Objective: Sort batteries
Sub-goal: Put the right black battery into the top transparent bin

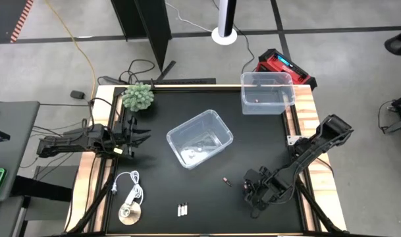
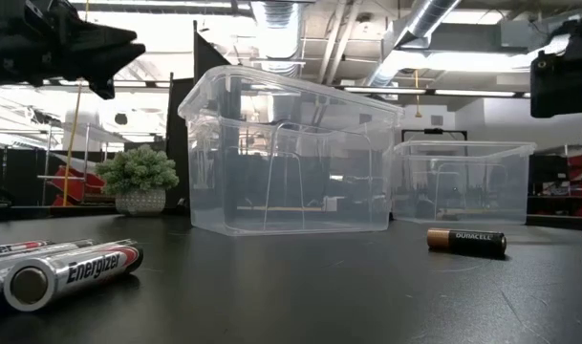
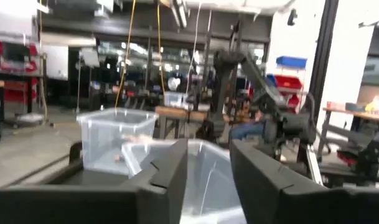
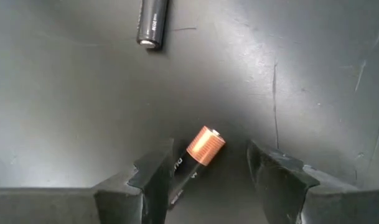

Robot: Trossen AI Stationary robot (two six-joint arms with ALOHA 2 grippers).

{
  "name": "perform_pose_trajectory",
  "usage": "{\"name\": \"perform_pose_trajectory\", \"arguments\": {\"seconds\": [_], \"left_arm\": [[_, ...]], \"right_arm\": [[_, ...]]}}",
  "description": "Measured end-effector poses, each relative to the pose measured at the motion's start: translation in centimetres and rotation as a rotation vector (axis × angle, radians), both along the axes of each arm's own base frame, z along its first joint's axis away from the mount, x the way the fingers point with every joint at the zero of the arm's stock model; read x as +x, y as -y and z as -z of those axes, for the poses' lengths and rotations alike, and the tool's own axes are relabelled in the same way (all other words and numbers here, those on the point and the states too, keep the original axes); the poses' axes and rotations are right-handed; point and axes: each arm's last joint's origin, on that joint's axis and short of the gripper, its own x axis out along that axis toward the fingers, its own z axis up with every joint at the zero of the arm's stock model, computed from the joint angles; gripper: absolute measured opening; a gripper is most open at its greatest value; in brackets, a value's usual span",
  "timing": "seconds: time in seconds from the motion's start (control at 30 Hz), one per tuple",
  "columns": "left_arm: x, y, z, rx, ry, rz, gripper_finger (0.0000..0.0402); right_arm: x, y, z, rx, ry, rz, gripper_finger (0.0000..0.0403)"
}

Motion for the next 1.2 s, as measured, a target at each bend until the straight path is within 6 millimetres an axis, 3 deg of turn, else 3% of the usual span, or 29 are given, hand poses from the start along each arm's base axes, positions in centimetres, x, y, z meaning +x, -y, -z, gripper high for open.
{"name": "perform_pose_trajectory", "arguments": {"seconds": [0.33,0.67,0.8,1.2], "left_arm": [[-0.4,0.0,-2.6,0.022,0.069,-0.015,0.0139],[1.0,-0.1,-4.9,0.062,-0.015,-0.026,0.0138],[2.1,-0.1,-6.2,0.091,-0.059,-0.032,0.0138],[6.6,-0.2,-9.0,0.158,-0.190,0.013,0.0137]], "right_arm": [[0.1,0.3,0.4,-0.013,-0.034,0.039,0.0203],[0.4,1.1,0.6,-0.029,-0.069,0.053,0.0058],[0.5,1.4,0.6,-0.037,-0.075,0.055,0.0020],[0.5,1.9,0.1,-0.122,-0.025,0.027,0.0007]]}}
